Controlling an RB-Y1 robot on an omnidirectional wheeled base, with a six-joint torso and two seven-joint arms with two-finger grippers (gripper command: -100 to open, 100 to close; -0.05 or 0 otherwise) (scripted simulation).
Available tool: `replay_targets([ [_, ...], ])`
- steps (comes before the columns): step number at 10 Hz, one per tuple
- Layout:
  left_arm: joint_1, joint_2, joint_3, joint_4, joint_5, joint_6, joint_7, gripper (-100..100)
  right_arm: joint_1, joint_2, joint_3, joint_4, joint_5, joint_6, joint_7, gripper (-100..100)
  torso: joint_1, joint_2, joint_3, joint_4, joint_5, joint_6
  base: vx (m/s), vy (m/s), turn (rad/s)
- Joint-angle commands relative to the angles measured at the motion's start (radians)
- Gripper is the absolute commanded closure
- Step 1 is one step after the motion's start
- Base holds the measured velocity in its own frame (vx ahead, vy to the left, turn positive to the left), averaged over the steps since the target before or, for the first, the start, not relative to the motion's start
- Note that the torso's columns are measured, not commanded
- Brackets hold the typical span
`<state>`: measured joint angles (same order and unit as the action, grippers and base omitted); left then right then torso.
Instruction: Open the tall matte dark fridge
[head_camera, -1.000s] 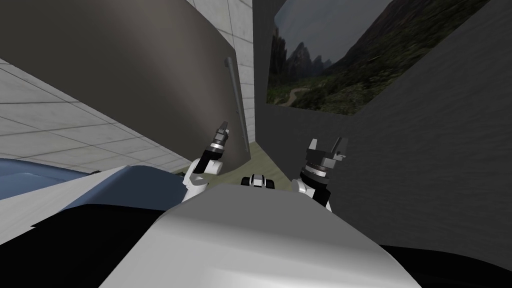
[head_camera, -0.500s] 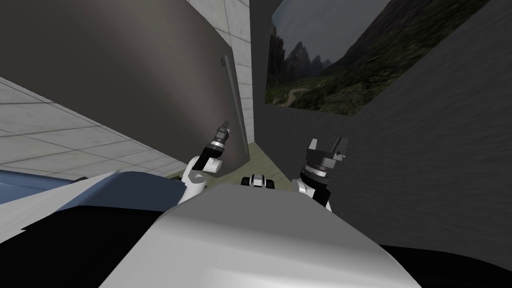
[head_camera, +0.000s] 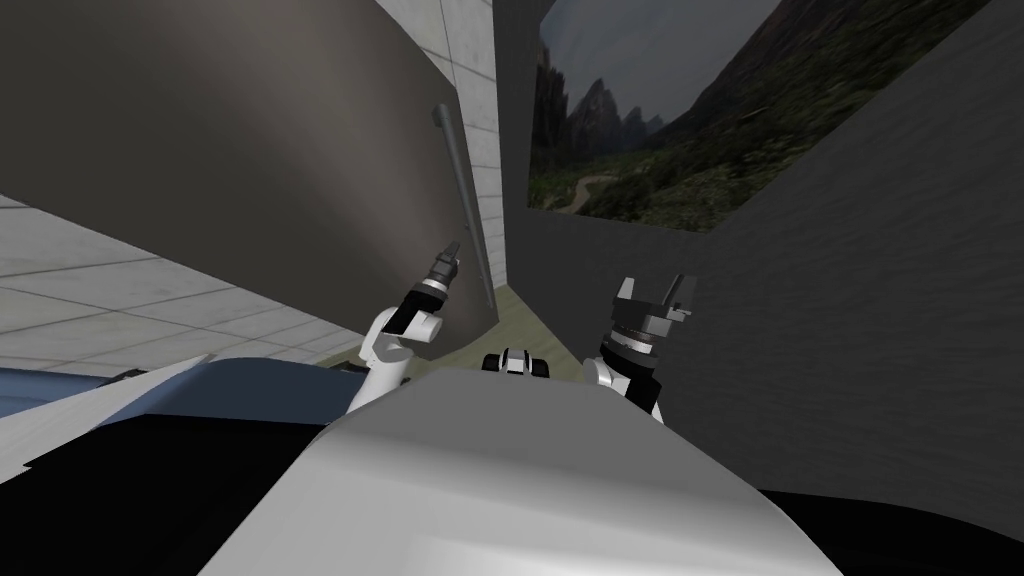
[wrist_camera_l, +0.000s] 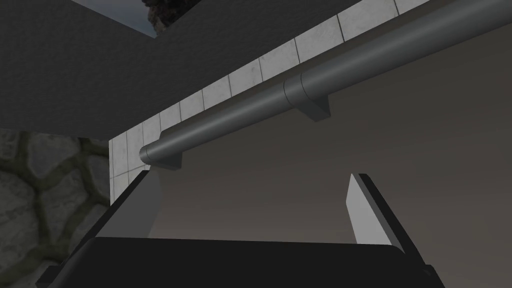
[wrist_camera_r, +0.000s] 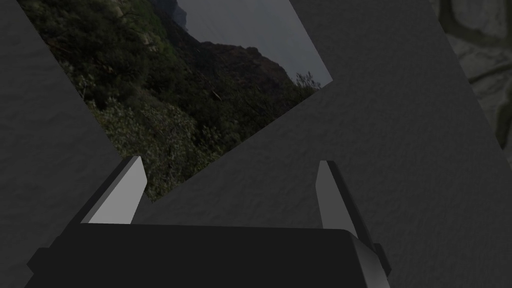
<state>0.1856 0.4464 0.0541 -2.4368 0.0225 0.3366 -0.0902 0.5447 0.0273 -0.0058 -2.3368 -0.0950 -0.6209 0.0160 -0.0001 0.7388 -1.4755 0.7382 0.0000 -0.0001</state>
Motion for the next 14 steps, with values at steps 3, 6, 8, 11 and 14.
replay_targets([
  [3, -0.042, 0.053, 0.004, 0.000, 0.016, 0.112, 0.009, -100, 0.000, 0.000, 0.000, 0.000, 0.000, 0.000, 0.000, 0, 0.000, -0.002, -0.001, 0.000, 0.000, 0.000, 0.051, 0.013, -0.049],
  [6, -0.078, 0.109, 0.009, 0.001, 0.032, 0.197, 0.019, -100, 0.000, 0.000, 0.000, 0.000, 0.000, 0.000, 0.000, 0, 0.000, 0.000, 0.000, 0.000, 0.000, 0.000, 0.046, 0.015, -0.051],
  [8, -0.096, 0.138, 0.011, 0.001, 0.039, 0.245, 0.023, -100, 0.000, 0.000, 0.000, 0.000, 0.000, 0.000, 0.000, 0, 0.000, -0.001, 0.000, 0.000, 0.000, 0.000, 0.049, 0.016, -0.053],
  [11, -0.114, 0.167, 0.014, 0.001, 0.047, 0.307, 0.028, -100, 0.000, 0.000, 0.000, 0.000, 0.000, 0.000, 0.000, 0, 0.000, -0.001, -0.001, 0.000, 0.000, 0.000, 0.047, 0.017, -0.043],
  [14, -0.148, 0.224, 0.018, -0.001, 0.062, 0.392, 0.037, -100, 0.000, 0.000, 0.000, 0.000, 0.000, 0.000, 0.000, 0, 0.000, 0.000, 0.000, 0.000, 0.000, 0.000, 0.046, 0.015, -0.050],
])
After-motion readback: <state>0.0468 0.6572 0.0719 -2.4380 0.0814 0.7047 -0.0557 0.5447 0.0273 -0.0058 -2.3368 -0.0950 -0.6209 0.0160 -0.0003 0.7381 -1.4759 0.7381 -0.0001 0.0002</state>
